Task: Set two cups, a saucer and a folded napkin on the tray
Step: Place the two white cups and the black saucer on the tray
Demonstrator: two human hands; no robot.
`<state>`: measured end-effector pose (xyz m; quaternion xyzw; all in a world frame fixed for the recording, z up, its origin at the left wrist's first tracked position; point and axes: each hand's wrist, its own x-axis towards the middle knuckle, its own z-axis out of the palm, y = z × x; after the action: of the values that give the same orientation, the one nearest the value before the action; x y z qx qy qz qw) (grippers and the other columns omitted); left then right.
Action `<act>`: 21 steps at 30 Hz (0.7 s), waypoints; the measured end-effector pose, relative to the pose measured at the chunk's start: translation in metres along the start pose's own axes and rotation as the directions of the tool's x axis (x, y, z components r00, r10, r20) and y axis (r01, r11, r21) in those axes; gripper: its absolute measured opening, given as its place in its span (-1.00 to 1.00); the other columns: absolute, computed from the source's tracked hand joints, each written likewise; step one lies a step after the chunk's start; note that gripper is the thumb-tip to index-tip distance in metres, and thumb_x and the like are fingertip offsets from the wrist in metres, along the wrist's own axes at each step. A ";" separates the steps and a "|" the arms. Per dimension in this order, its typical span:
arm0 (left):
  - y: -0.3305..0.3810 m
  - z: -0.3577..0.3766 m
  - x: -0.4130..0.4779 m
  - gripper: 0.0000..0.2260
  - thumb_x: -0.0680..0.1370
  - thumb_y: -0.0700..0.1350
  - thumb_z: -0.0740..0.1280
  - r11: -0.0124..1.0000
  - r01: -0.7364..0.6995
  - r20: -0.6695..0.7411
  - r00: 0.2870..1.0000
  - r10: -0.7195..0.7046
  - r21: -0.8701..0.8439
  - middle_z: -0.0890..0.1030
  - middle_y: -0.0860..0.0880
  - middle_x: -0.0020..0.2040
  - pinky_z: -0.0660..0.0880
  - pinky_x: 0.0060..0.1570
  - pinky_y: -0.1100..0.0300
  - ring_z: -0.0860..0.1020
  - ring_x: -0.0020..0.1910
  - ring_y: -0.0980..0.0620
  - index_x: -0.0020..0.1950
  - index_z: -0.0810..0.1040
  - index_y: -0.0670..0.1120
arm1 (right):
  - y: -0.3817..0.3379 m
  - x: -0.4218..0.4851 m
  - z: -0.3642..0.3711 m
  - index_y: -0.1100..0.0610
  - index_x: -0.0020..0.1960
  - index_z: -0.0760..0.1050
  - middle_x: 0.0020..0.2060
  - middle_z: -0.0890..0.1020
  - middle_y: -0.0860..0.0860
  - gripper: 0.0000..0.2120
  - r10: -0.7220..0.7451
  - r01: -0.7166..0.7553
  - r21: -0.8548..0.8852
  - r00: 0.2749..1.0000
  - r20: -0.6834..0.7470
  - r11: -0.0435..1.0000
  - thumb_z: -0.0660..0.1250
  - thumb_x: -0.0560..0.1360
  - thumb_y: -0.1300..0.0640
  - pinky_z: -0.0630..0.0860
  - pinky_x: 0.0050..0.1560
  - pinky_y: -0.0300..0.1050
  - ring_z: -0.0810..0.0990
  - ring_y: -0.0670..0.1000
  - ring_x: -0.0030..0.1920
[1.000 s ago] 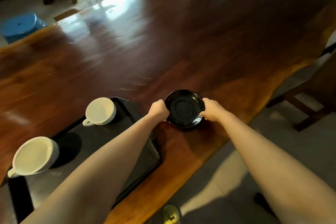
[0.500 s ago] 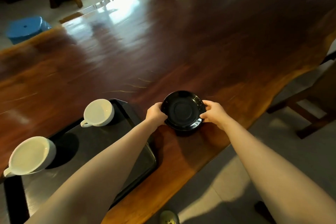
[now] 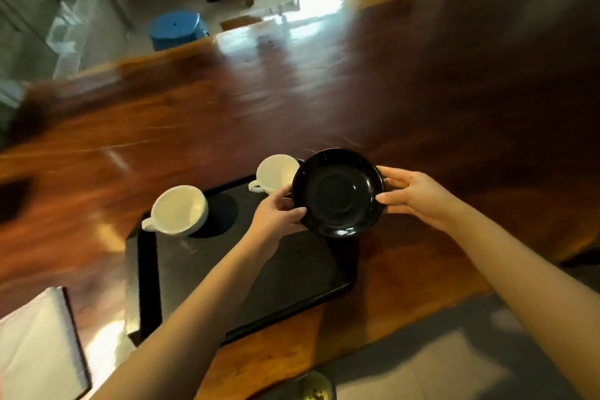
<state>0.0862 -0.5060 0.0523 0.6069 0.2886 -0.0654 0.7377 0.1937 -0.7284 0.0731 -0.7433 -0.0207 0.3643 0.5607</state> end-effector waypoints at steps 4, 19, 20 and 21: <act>-0.012 -0.055 -0.030 -0.58 0.51 -0.39 0.29 0.998 -0.034 -0.136 0.990 0.027 -0.044 0.58 -0.06 -0.05 0.63 -0.14 0.13 0.61 -0.08 -0.03 0.33 0.42 -0.10 | -0.012 0.013 0.053 0.02 0.42 0.29 0.35 0.43 0.07 -0.38 -0.008 0.015 -0.046 0.990 0.144 0.999 0.32 0.44 0.39 0.57 0.08 -0.07 0.52 0.04 0.24; -0.111 -0.185 -0.090 -0.69 0.49 -0.37 0.33 0.975 0.220 -0.584 0.789 -0.194 -0.027 0.59 -0.14 -0.03 0.57 -0.44 0.30 0.59 -0.06 -0.08 0.22 0.50 -0.24 | 0.026 0.061 0.240 0.05 0.42 0.30 0.10 0.62 0.05 -0.39 0.262 -0.125 -0.344 0.884 0.387 0.931 0.30 0.44 0.42 0.55 0.17 0.03 0.61 0.05 0.10; -0.115 -0.187 -0.089 -0.69 0.49 -0.37 0.32 0.970 0.243 -0.596 0.778 -0.197 -0.004 0.59 -0.13 -0.02 0.60 -0.38 0.26 0.60 -0.05 -0.09 0.22 0.49 -0.23 | 0.030 0.060 0.244 0.05 0.42 0.30 0.08 0.63 0.04 -0.39 0.272 -0.136 -0.346 0.883 0.384 0.928 0.30 0.44 0.42 0.55 0.17 0.03 0.62 0.04 0.09; -0.117 -0.188 -0.089 -0.68 0.49 -0.36 0.32 0.963 0.268 -0.605 0.771 -0.201 0.021 0.59 -0.13 -0.01 0.63 -0.30 0.19 0.61 -0.04 -0.09 0.23 0.49 -0.21 | 0.033 0.060 0.248 0.06 0.42 0.31 0.08 0.63 0.05 -0.39 0.281 -0.148 -0.344 0.882 0.377 0.927 0.30 0.44 0.43 0.55 0.17 0.03 0.62 0.04 0.09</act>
<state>-0.1045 -0.3833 -0.0217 0.5936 0.5757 0.0223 0.5618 0.0848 -0.5116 -0.0123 -0.7226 -0.1133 0.5685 0.3768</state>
